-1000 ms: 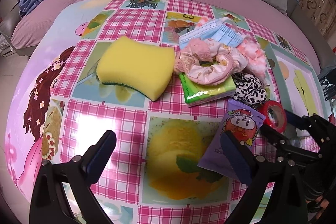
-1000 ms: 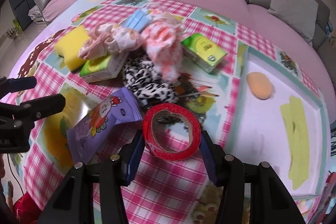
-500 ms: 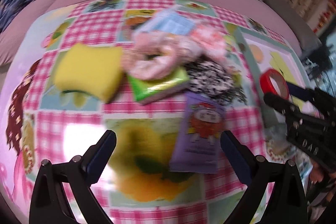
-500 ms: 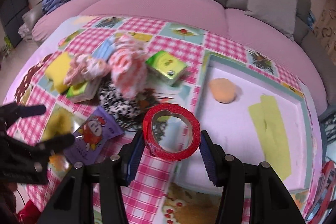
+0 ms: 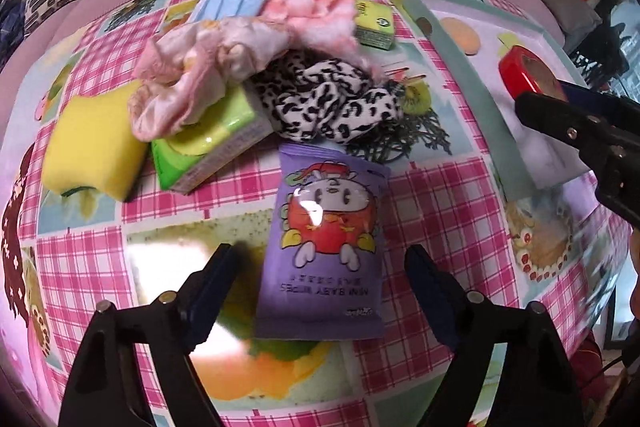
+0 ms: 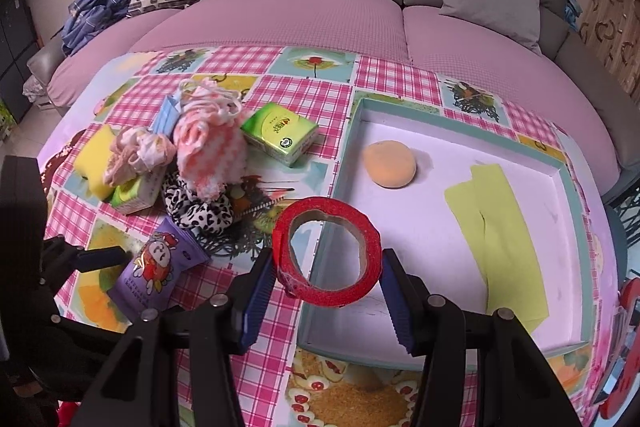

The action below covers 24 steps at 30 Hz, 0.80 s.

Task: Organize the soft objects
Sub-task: 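Grasp the purple wipes pack with the left tool while the right tool lifts the tape roll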

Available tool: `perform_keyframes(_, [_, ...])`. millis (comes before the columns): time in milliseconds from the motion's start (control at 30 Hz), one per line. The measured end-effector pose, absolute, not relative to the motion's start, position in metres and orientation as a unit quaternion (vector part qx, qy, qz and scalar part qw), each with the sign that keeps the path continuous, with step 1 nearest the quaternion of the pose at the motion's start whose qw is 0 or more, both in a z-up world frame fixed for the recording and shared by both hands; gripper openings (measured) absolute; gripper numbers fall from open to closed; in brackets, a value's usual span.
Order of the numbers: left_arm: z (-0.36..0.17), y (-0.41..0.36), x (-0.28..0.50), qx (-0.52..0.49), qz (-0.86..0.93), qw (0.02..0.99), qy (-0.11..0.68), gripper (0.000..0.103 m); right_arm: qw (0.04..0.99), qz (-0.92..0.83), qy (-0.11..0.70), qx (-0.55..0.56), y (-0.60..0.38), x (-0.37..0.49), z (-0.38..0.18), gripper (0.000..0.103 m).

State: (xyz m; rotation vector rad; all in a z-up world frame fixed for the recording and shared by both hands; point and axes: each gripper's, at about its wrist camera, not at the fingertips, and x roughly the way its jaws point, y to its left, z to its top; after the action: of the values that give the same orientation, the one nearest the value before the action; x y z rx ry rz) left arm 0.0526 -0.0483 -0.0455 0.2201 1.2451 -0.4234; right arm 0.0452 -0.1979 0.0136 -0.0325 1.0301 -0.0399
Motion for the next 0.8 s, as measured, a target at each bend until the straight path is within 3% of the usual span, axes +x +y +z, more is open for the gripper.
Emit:
perform_keyframes(167, [-0.041,-0.050,0.052,0.105,-0.199,0.788,0.573,0.058,0.871,-0.018,0.491,-0.010,-0.200,0.044,0.014,0.055])
perform_keyframes(333, [-0.036,-0.049,0.055,0.097,-0.206,0.786,0.575,0.053,0.871,-0.018,0.491,-0.003,-0.202,0.044,0.014,0.055])
perform_keyframes(800, [0.027,-0.047,0.031,0.102,-0.243,0.813,0.520,0.053,0.885,-0.021,0.465,0.015,-0.213,0.034,0.035,0.055])
